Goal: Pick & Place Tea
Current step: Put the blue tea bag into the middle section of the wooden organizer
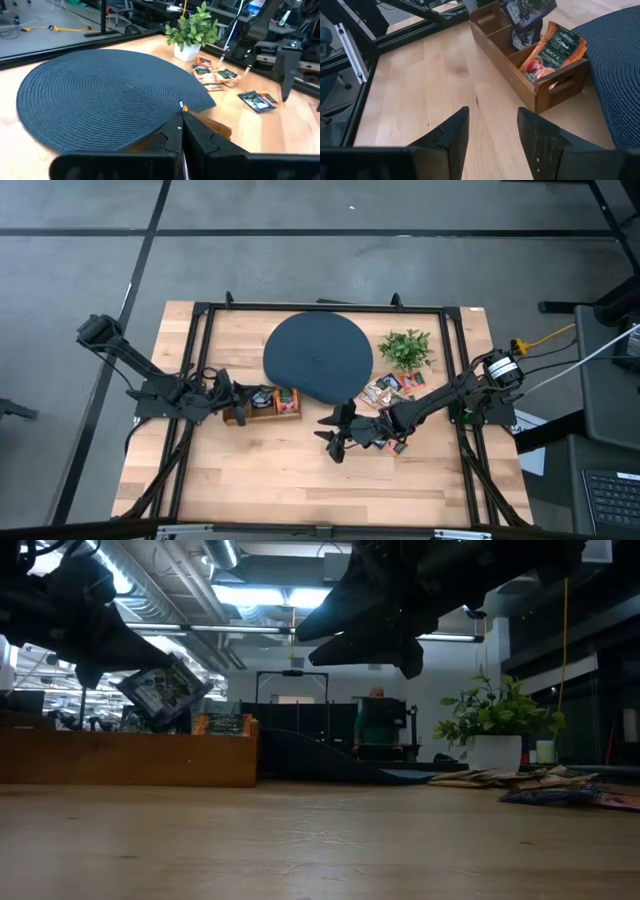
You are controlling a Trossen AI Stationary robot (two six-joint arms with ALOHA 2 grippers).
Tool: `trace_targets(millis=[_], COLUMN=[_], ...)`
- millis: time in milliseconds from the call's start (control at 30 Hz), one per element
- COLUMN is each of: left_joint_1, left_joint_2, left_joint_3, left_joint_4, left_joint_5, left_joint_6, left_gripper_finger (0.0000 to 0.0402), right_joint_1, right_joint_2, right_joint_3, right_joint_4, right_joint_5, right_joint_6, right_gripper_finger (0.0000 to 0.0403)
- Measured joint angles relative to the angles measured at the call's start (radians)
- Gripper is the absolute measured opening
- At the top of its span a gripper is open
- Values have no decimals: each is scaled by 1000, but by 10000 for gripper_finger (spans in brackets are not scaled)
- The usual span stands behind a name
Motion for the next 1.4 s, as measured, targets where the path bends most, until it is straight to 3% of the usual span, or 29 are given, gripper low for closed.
trace_targets(millis=[200, 567, 733, 967, 1167, 1400], left_joint_1=[0, 0, 0, 0, 0, 0], left_joint_2=[31, 50, 50, 61, 140, 291], left_joint_3=[0, 0, 6, 103, 178, 235], left_joint_4=[-19, -15, 66, 93, 93, 92], left_joint_5=[-52, -59, 46, 211, 291, 292], left_joint_6=[-51, -78, -3, 124, 160, 139], left_gripper_finger=[28, 84, 88, 75, 57, 38], right_joint_1=[0, 0, 0, 3, 4, 22], right_joint_2=[0, 0, 0, 0, 0, 0], right_joint_3=[0, 0, 0, 0, 0, 97], right_joint_4=[0, 0, -26, -98, -313, -723], right_joint_5=[0, 0, 0, -21, -139, -186], right_joint_6=[0, 4, 0, 69, 271, 426], right_gripper_finger=[168, 168, 168, 168, 168, 153])
